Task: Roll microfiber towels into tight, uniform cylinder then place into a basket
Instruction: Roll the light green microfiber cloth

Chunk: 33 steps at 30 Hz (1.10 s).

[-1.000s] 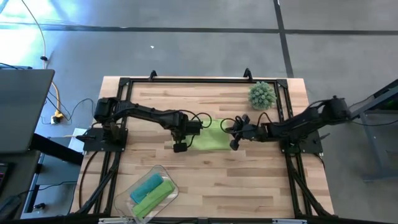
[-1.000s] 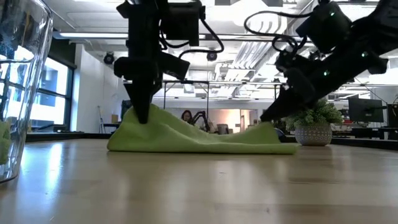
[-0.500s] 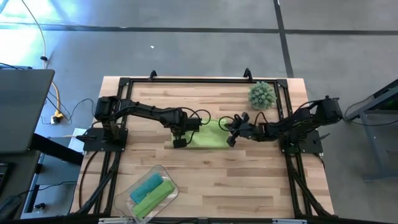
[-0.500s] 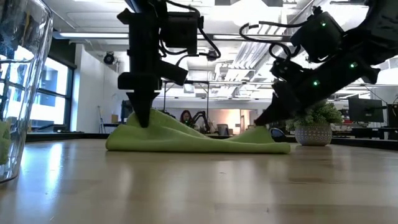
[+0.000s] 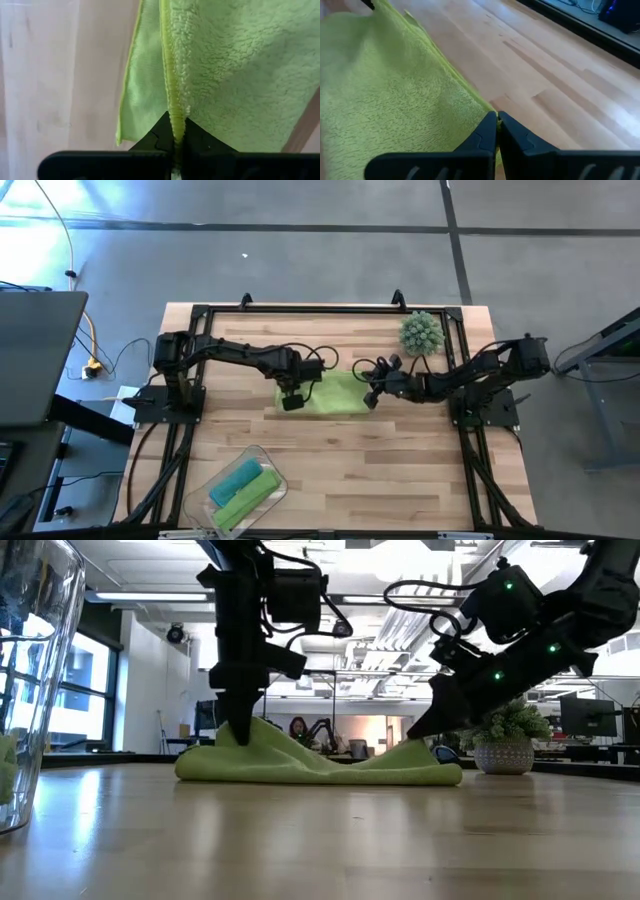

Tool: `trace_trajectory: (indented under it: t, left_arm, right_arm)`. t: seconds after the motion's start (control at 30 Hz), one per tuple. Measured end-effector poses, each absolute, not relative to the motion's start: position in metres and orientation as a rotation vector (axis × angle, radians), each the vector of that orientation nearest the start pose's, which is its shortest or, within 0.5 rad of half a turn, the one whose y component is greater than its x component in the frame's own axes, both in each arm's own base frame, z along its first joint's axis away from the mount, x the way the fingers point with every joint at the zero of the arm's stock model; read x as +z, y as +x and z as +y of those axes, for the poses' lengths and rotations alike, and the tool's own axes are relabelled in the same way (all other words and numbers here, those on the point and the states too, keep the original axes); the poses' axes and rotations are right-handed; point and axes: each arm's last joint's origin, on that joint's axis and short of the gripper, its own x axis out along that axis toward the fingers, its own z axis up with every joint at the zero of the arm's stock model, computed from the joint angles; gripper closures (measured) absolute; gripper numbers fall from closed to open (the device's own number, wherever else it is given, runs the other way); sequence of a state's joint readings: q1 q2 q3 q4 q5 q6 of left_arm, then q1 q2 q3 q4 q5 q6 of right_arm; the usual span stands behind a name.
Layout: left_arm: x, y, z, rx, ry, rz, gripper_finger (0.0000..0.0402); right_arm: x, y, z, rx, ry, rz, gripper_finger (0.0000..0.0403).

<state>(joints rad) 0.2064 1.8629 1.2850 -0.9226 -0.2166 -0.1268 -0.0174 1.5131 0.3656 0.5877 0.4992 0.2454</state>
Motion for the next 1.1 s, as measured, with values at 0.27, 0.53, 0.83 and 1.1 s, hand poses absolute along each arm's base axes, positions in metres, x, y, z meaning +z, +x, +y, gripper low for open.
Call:
trace_trajectory:
  t: [0.27, 0.53, 0.83, 1.1]
  left_arm:
    - [0.177, 0.333, 0.076, 0.464, -0.106, 1.470, 0.0401]
    - [0.177, 0.333, 0.077, 0.481, -0.133, 1.469, 0.0401]
    - [0.177, 0.332, 0.075, 0.447, -0.183, 1.477, 0.0401]
    - [0.177, 0.323, 0.079, 0.557, -0.249, 1.539, 0.0385]
  right_arm:
    - [0.118, 0.239, -0.022, -0.542, 0.118, 0.491, 0.0379]
    - [0.119, 0.239, -0.022, -0.525, 0.017, 0.511, 0.0291]
    - [0.112, 0.240, -0.018, -0.400, 0.217, 0.540, 0.0260]
    - [0.095, 0.246, -0.018, -0.405, 0.229, 0.546, 0.0265]
